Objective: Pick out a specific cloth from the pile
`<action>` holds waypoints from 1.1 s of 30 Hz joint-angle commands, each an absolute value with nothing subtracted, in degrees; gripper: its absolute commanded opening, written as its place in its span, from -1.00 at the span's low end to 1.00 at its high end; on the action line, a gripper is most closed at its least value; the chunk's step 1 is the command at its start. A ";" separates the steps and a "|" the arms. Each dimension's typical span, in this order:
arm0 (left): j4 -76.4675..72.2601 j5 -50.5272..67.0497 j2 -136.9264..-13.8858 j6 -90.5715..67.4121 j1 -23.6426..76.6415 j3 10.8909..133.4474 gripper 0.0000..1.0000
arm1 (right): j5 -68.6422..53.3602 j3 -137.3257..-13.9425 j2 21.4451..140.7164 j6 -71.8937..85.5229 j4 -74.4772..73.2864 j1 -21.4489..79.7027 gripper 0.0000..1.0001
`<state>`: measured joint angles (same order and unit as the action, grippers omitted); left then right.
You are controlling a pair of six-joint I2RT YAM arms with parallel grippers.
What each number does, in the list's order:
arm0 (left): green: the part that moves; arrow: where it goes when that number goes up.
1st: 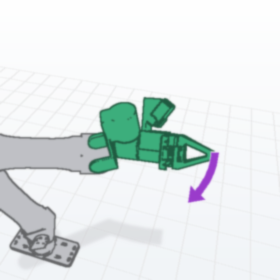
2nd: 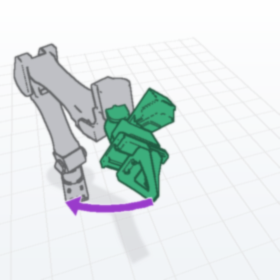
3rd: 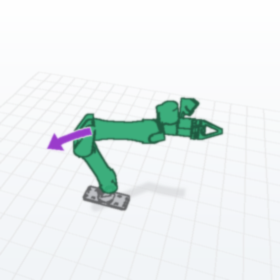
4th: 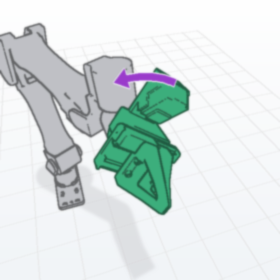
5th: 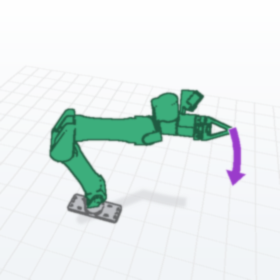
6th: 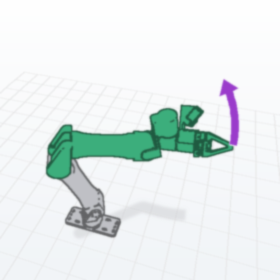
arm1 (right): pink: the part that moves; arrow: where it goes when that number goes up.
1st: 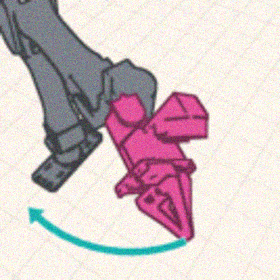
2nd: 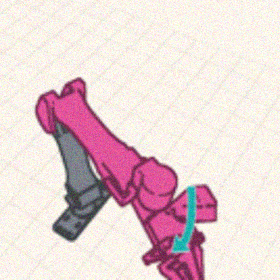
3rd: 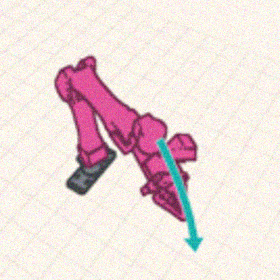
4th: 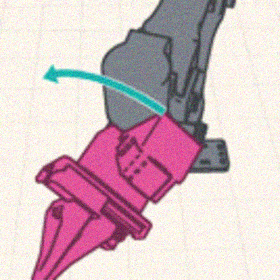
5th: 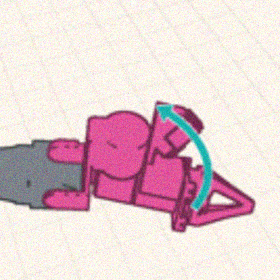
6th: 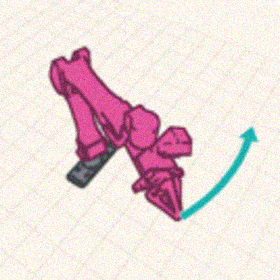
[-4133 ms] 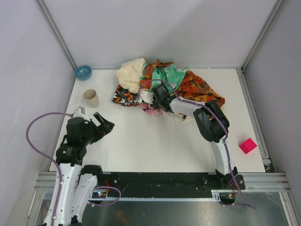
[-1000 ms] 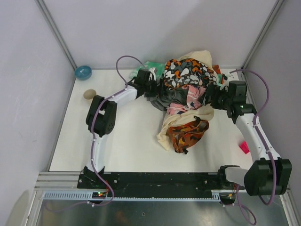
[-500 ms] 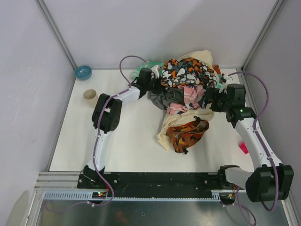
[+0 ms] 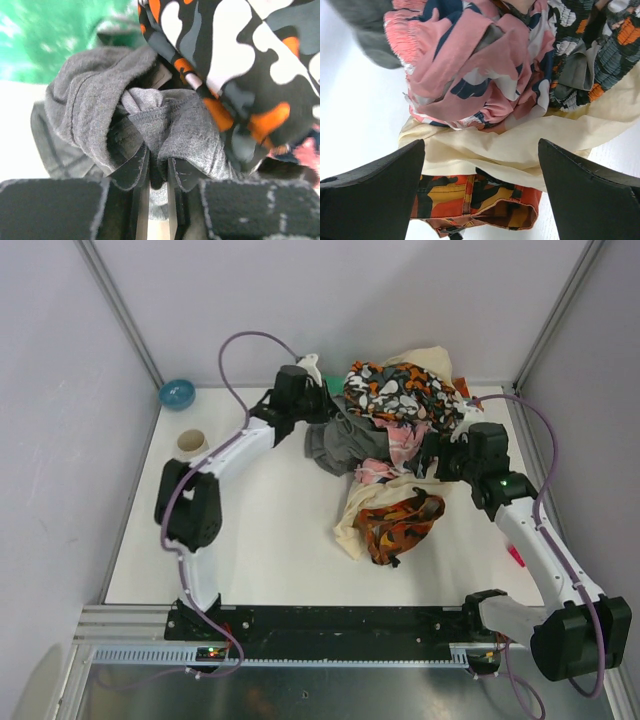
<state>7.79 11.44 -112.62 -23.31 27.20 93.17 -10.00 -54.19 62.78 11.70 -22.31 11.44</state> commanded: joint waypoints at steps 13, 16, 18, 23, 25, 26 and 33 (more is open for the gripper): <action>9.66 1.47 -77.33 -14.26 29.77 91.32 -0.98 | -5.51 -52.31 57.28 13.37 -22.13 11.77 0.99; 10.24 0.84 -71.51 -14.61 30.13 88.58 -0.98 | -5.38 -51.66 55.28 14.32 -22.87 11.78 0.99; 10.95 0.36 -67.89 -15.37 30.23 85.71 -0.98 | -5.43 -51.28 53.68 14.98 -23.69 11.78 0.99; 14.25 -1.90 -59.17 -19.65 30.47 76.80 -0.99 | -5.57 -50.53 48.85 16.75 -27.13 11.76 0.99; 15.60 -3.35 -55.57 -21.83 30.60 72.61 -0.99 | -5.54 -50.23 47.08 17.55 -28.54 11.77 0.99; 16.15 -4.18 -53.67 -22.74 30.64 70.45 -0.99 | -5.50 -50.07 46.13 18.05 -29.17 11.73 0.99; 18.44 -7.84 -44.25 -29.88 30.71 52.05 -0.98 | -4.49 -47.85 41.91 20.18 -33.14 11.66 0.99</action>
<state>19.66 -4.47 -47.90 -24.40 30.37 58.59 -6.02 -49.25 43.62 18.26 -30.22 11.53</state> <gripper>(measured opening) 0.184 0.993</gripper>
